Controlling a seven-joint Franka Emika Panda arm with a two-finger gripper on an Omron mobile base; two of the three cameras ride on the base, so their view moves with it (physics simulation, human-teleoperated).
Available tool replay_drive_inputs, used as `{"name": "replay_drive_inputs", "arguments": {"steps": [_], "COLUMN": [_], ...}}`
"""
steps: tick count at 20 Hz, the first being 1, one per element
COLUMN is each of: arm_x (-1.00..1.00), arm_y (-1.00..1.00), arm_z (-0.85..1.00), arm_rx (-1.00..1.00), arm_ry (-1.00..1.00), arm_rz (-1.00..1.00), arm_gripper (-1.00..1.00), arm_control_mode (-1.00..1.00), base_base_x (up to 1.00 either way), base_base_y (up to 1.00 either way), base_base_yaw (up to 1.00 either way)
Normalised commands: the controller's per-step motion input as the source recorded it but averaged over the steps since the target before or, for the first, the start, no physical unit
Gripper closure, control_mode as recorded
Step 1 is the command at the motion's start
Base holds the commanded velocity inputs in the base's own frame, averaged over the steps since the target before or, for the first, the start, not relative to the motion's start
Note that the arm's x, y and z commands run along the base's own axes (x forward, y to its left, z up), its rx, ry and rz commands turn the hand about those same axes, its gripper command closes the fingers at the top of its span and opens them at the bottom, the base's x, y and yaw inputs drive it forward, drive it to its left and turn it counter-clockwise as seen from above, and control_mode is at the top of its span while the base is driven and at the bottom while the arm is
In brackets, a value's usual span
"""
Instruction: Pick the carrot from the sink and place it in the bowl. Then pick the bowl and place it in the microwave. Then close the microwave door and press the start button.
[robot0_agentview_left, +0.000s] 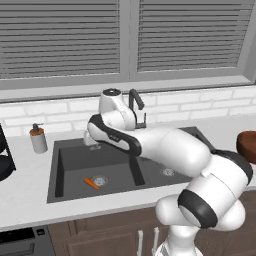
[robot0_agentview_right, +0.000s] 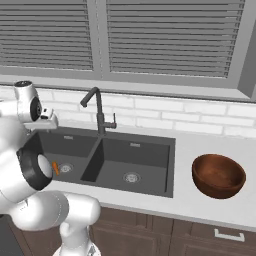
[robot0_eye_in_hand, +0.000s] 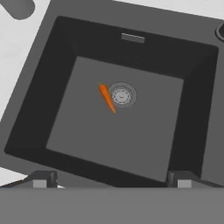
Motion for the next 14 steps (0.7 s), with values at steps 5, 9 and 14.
{"name": "replay_drive_inputs", "arguments": {"steps": [5, 9, 14], "arm_x": [0.17, 0.19, 0.23], "arm_y": [0.21, 0.20, 0.02], "arm_z": [-0.62, -0.55, -0.53], "arm_rx": [0.00, -0.02, 0.00], "arm_ry": [-0.03, -0.05, -0.01], "arm_rz": [0.01, 0.00, 0.02], "arm_gripper": [-1.00, -1.00, -1.00], "arm_control_mode": [-1.00, -1.00, -1.00], "base_base_x": [0.00, 0.00, 0.00], "base_base_y": [0.00, 0.00, 0.00], "base_base_yaw": [0.00, 0.00, 0.00]}}
